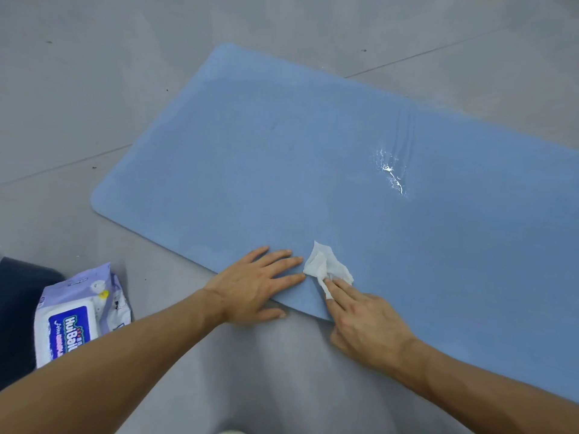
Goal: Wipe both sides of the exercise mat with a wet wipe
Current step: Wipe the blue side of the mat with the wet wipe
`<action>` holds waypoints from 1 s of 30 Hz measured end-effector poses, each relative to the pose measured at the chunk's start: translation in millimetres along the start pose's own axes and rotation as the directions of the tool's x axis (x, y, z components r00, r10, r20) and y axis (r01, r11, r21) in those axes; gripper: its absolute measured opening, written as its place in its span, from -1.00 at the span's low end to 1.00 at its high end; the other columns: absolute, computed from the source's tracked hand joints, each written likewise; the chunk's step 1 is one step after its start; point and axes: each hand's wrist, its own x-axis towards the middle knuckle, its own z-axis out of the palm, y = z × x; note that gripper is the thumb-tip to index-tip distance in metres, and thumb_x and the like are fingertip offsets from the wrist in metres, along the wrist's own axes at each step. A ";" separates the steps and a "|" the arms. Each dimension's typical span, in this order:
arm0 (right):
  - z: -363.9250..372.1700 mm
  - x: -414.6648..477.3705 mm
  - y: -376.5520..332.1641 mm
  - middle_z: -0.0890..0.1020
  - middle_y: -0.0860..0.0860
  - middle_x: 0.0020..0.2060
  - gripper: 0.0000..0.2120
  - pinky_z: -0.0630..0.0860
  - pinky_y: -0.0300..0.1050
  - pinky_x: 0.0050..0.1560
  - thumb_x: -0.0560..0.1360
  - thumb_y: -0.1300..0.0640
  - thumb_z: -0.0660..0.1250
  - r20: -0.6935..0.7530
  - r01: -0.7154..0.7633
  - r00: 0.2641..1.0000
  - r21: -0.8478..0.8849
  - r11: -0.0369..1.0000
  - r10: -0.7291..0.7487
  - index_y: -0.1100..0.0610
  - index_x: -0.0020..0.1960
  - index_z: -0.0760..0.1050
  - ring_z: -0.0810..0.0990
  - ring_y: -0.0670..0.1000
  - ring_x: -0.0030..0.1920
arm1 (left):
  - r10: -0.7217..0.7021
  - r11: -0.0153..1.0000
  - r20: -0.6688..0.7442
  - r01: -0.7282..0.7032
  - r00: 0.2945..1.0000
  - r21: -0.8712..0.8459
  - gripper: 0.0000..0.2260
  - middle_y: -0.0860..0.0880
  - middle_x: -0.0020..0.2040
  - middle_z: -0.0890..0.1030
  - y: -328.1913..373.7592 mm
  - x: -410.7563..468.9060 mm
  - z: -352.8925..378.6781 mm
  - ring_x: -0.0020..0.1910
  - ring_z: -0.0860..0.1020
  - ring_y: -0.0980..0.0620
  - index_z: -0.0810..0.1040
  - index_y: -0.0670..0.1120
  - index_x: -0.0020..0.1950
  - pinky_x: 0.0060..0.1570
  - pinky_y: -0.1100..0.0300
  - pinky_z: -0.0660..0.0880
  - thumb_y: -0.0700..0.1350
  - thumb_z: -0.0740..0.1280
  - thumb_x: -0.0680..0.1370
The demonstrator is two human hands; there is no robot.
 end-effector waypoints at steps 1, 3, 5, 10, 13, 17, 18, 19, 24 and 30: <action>0.6 -0.3 -0.5 0.68 0.20 0.16 -0.52 0.65 -0.05 -0.33 0.39 0.07 0.11 -0.011 0.014 1.000 -0.007 1.000 -0.014 0.27 0.04 0.69 0.68 0.15 0.21 | 0.006 1.000 -0.002 -0.006 1.000 0.019 -0.38 -0.02 0.65 0.25 -0.4 -0.5 -0.4 0.61 0.19 -0.06 0.27 0.09 0.62 0.56 -0.10 0.21 0.29 0.18 0.58; -1.1 -1.7 0.0 0.69 0.20 0.15 -0.56 0.64 -0.07 -0.34 0.41 0.11 0.10 -0.033 0.035 0.999 -0.011 0.999 -0.036 0.26 0.01 0.69 0.69 0.14 0.20 | 0.008 0.999 0.001 -0.008 1.000 0.046 -0.40 -0.01 0.64 0.26 -0.6 -0.6 -0.8 0.60 0.23 -0.06 0.25 0.09 0.63 0.54 -0.11 0.26 0.20 0.16 0.59; -3.9 -3.1 1.6 0.69 0.19 0.16 -0.57 0.63 -0.10 -0.32 0.42 0.12 0.11 -0.050 0.057 0.997 -0.018 0.998 -0.057 0.24 0.02 0.70 0.68 0.12 0.21 | 0.008 0.998 -0.009 -0.007 1.000 0.058 -0.42 -0.01 0.65 0.26 -0.3 -1.6 -0.8 0.61 0.24 -0.06 0.22 0.09 0.64 0.54 -0.11 0.28 0.11 0.13 0.61; -10.8 -3.3 3.1 0.68 0.21 0.18 -0.60 0.65 -0.06 -0.31 0.45 0.15 0.13 -0.070 0.065 0.995 -0.010 0.998 -0.065 0.26 0.04 0.69 0.68 0.13 0.21 | 0.046 0.995 -0.050 -0.041 0.998 0.095 -0.42 0.03 0.68 0.17 0.1 -8.5 -3.4 0.64 0.20 -0.06 0.15 0.08 0.68 0.55 -0.13 0.25 -0.09 0.03 0.63; -15.0 -7.0 3.0 0.67 0.21 0.18 -0.63 0.65 -0.06 -0.31 0.46 0.15 0.13 -0.068 0.079 0.995 -0.004 0.997 -0.079 0.25 0.01 0.68 0.68 0.13 0.21 | 0.057 0.992 -0.063 -0.049 0.996 0.113 -0.42 0.02 0.68 0.17 4.7 -10.5 -7.2 0.64 0.18 -0.06 0.17 0.06 0.68 0.57 -0.11 0.23 -0.14 -0.02 0.62; -17.0 -19.0 -0.6 0.67 0.19 0.19 -0.63 0.62 -0.11 -0.30 0.44 0.13 0.15 -0.043 0.107 0.993 -0.001 0.994 -0.107 0.21 0.00 0.69 0.66 0.10 0.21 | 0.076 0.991 -0.067 -0.067 0.995 0.118 -0.41 0.00 0.68 0.17 17.6 -19.0 -3.0 0.64 0.18 -0.08 0.18 0.04 0.67 0.53 -0.09 0.12 -0.14 -0.02 0.61; -16.4 -23.3 -2.4 0.67 0.18 0.20 -0.62 0.62 -0.12 -0.30 0.44 0.12 0.15 -0.032 0.112 0.993 0.000 0.994 -0.112 0.21 0.01 0.69 0.66 0.10 0.22 | 0.081 0.991 -0.067 -0.073 0.995 0.115 -0.42 0.00 0.68 0.17 22.2 -21.6 -1.0 0.64 0.18 -0.09 0.19 0.04 0.67 0.52 -0.09 0.12 -0.14 -0.01 0.62; -15.4 -27.9 -4.4 0.67 0.18 0.21 -0.61 0.62 -0.12 -0.30 0.43 0.11 0.16 -0.020 0.117 0.993 0.002 0.993 -0.117 0.20 0.02 0.70 0.65 0.09 0.23 | 0.084 0.991 -0.067 -0.077 0.994 0.111 -0.42 -0.01 0.68 0.17 27.4 -24.3 1.2 0.64 0.18 -0.09 0.19 0.04 0.67 0.51 -0.09 0.12 -0.13 0.00 0.62; -11.2 -45.7 -13.4 0.67 0.15 0.25 -0.60 0.60 -0.17 -0.33 0.44 0.08 0.16 0.028 0.123 0.992 0.019 0.992 -0.124 0.16 0.02 0.73 0.68 0.07 0.23 | 0.082 0.991 -0.085 -0.072 0.993 0.111 -0.41 -0.02 0.68 0.16 49.0 -37.2 10.1 0.64 0.18 -0.10 0.16 0.04 0.68 0.51 -0.11 0.13 -0.12 0.06 0.61; -5.2 -62.2 -22.3 0.71 0.12 0.19 -0.66 0.52 -0.20 -0.45 0.44 0.19 0.14 -0.033 0.181 0.983 0.024 0.983 -0.180 0.09 -0.16 0.71 0.71 0.04 0.18 | 0.089 0.988 -0.106 -0.074 0.990 0.133 -0.40 -0.04 0.68 0.15 73.3 -50.6 22.2 0.63 0.19 -0.13 0.19 0.03 0.68 0.51 -0.13 0.14 -0.13 0.15 0.61</action>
